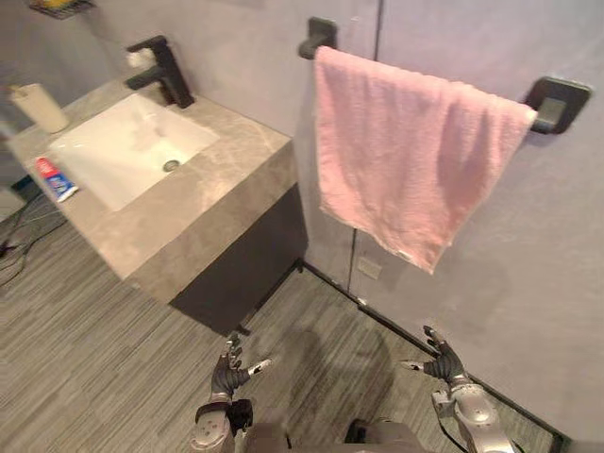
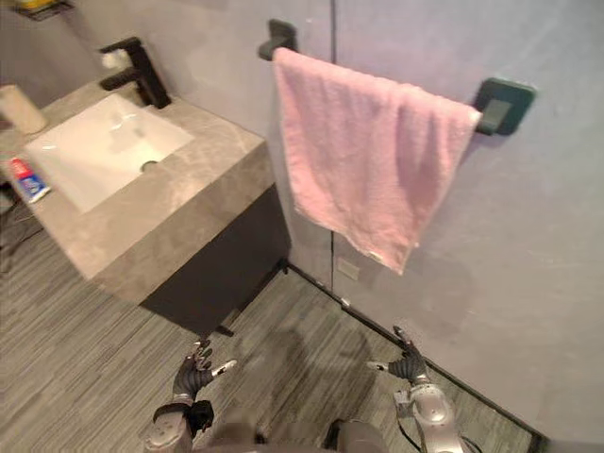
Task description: Organize washtable
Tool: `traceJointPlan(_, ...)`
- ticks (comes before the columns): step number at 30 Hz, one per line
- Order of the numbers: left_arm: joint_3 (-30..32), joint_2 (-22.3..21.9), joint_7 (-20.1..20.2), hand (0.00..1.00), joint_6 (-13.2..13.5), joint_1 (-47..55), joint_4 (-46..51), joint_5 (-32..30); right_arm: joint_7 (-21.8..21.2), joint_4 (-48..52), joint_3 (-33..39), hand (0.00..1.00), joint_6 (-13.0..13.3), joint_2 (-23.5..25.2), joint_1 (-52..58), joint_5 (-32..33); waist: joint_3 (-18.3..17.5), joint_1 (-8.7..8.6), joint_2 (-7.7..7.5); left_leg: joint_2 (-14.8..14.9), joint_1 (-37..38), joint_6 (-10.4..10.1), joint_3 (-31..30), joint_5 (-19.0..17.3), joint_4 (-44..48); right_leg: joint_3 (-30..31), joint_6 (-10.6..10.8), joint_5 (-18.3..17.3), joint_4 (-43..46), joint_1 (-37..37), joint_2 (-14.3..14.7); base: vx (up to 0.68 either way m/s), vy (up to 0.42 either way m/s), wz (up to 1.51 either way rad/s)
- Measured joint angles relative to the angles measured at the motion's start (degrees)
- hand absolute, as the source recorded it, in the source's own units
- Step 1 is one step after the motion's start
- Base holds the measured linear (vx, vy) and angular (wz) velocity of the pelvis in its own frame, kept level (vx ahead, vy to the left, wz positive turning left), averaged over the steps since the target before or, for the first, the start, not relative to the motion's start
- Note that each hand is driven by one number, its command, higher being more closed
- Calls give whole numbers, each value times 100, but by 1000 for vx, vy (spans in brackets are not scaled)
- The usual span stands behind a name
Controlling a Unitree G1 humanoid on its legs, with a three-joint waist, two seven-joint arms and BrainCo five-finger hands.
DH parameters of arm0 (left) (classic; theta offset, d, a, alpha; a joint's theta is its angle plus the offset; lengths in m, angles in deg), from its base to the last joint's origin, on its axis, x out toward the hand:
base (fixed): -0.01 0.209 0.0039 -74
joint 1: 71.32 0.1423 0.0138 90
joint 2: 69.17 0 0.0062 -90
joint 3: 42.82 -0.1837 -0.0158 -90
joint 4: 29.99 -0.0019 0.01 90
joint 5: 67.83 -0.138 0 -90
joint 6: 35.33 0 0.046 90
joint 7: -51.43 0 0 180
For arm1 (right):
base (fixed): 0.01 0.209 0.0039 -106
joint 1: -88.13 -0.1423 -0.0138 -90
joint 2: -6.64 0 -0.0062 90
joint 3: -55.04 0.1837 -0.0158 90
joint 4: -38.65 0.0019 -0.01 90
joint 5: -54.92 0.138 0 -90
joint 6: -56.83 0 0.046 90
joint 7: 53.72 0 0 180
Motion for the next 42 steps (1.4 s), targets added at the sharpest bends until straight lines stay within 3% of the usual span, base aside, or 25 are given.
traceJointPlan(2, -11, 192, -9, 0, -59, -95, -135, -27, 10, -126, 22, 0, -50, 124, -166, 9, -33, 31, -153, -146, 103, 51, -26, 371, -473, -44, 62, 214, -182, 8, -79, -176, 137, 46)
traceJointPlan(13, 138, 262, 104, 0, -169, 182, -555, -180, 4, -225, -31, 0, -90, 253, 9, -7, -62, 14, -147, -411, -43, 369, -118, 543, -408, -33, 304, 924, -930, 265, -199, -145, 81, 3)
traceJointPlan(17, 329, 260, 103, 0, -167, 171, -385, -156, 17, -463, -53, 0, -91, 202, 3, -6, 4, 33, -264, -448, -943, 379, -454, 517, 403, -800, 254, 1000, -830, 162, -492, -110, 22, 100)
traceJointPlan(19, 331, 241, 103, 0, -167, 131, -210, -111, 39, -620, -66, 0, -103, 67, -72, -5, 34, 190, -249, -84, -1526, 391, 259, 399, 1130, -1267, 239, 1007, -703, 26, -685, -135, 74, 119)
traceJointPlan(21, 380, 236, 99, 0, -187, 167, -200, -22, 42, -847, -88, 0, -111, -31, -160, -7, 76, 312, -338, 293, -1590, 579, 859, 284, 1538, -1691, 322, 1057, -611, 137, -1036, -115, 160, 122)
traceJointPlan(23, 449, 196, 99, 0, -189, 214, -32, -12, 42, -899, -75, 0, -108, -59, -165, -12, 72, 254, -448, 636, -1435, 610, 1667, 264, 1476, -2182, 495, 1166, -662, 269, -1429, -128, 235, 149)
traceJointPlan(24, 542, 146, 93, 0, -183, 226, 153, -12, 42, -906, -62, 0, -107, -94, -172, -16, 61, 168, -459, 831, -1419, 609, 2134, 264, 1387, -2483, 714, 1303, -778, 341, -1608, -92, 256, 128)
traceJointPlan(26, 597, 125, 84, 0, -183, 244, 281, -11, 42, -916, -33, 0, -116, -166, -166, -16, -18, 173, -335, 1053, -1373, 480, 2468, 350, 1055, -2829, 935, 1592, -994, 370, -1708, -39, 418, 135)
traceJointPlan(27, 710, 144, 86, 0, -215, 124, 240, -9, 48, -953, 7, 0, -151, -110, -185, -17, 31, 169, -437, 793, -1376, 303, 2616, 701, 840, -2943, 1026, 1837, -1124, 463, -1907, 0, 548, 115)
traceJointPlan(28, 776, 147, 84, 0, -213, 127, 277, -2, 15, -957, -15, 0, -176, -43, -173, -21, 52, 201, -543, 643, -1395, 407, 2576, 640, 895, -2933, 1015, 1911, -1237, 497, -1976, 20, 546, 94)
traceJointPlan(29, 917, 184, 87, 0, -213, 194, 316, -4, 0, -963, -49, 0, -206, 108, -100, -27, 27, 341, -689, 624, -1629, 636, 2448, 290, 1509, -2936, 922, 2254, -1320, 601, -2110, 50, 522, 59)
traceJointPlan(30, 997, 198, 92, 0, -213, 305, 326, -6, -3, -979, -59, 0, -218, 164, -140, -31, 12, 389, -661, 767, -1890, 757, 2232, -201, 2273, -2951, 1058, 2353, -1180, 746, -2223, 65, 446, 52)
traceJointPlan(31, 1010, 208, 89, 0, -219, 357, 323, -6, -3, -982, -70, 0, -220, 165, -168, -31, 1, 407, -651, 785, -1955, 803, 2178, -414, 2553, -2935, 1056, 2354, -1024, 757, -2325, 93, 509, 34)
traceJointPlan(32, 994, 234, 109, 0, -235, 453, 323, -8, -8, -969, -79, 0, -220, 153, -205, -30, -6, 509, -662, 722, -1968, 926, 2179, -720, 2861, -2768, 945, 2406, -655, 743, -2618, 109, 579, 24)
traceJointPlan(33, 983, 225, 114, 0, -258, 525, 326, -9, -10, -970, -108, 0, -234, 128, -240, -30, -2, 544, -645, 559, -1943, 1057, 2136, -921, 2968, -2296, 449, 2489, -146, 572, -2936, 104, 575, 28)
traceJointPlan(34, 977, 226, 120, 0, -271, 544, 327, -21, -9, -971, -146, 0, -240, 131, -244, -25, 3, 523, -631, 484, -1926, 1125, 2091, -978, 2965, -1870, 248, 2364, 177, 402, -3018, 94, 477, 62)
traceJointPlan(35, 959, 267, 120, 0, -313, 546, 331, -62, -14, -971, -290, 0, -247, 149, -222, -20, 23, 456, -623, 254, -1892, 1236, 1834, -1058, 2859, -956, 226, 1699, 943, 92, -2877, 71, 295, 77)
traceJointPlan(37, 928, 357, 126, 0, -341, 538, 341, -127, -55, -967, -319, 0, -278, 246, -149, -12, 125, 373, -702, -197, -1600, 1364, 1536, -1097, 2506, 220, 393, 669, 1829, -282, -2308, 145, 265, 98)
traceJointPlan(38, 910, 368, 124, 0, -349, 566, 342, -157, -85, -924, -318, 0, -286, 254, -44, 0, 155, 292, -760, -431, -1360, 1392, 1340, -1116, 2324, 470, 413, 195, 2213, -383, -1932, 232, 233, 110)
traceJointPlan(39, 858, 383, 123, 0, -351, 587, 351, -162, -87, -897, -319, 0, -291, 251, 78, 5, 188, 252, -786, -597, -1127, 1398, 1279, -1122, 2149, 459, 377, -66, 2369, -588, -1710, 238, 177, 92)
traceJointPlan(42, 706, 471, 115, 0, -370, 583, 352, -160, -80, -870, -322, 0, -291, 276, 88, 119, 224, 195, -765, -763, -970, 1377, 1107, -1137, 1831, 400, 455, -109, 1762, -1334, -1179, 175, 90, 54)
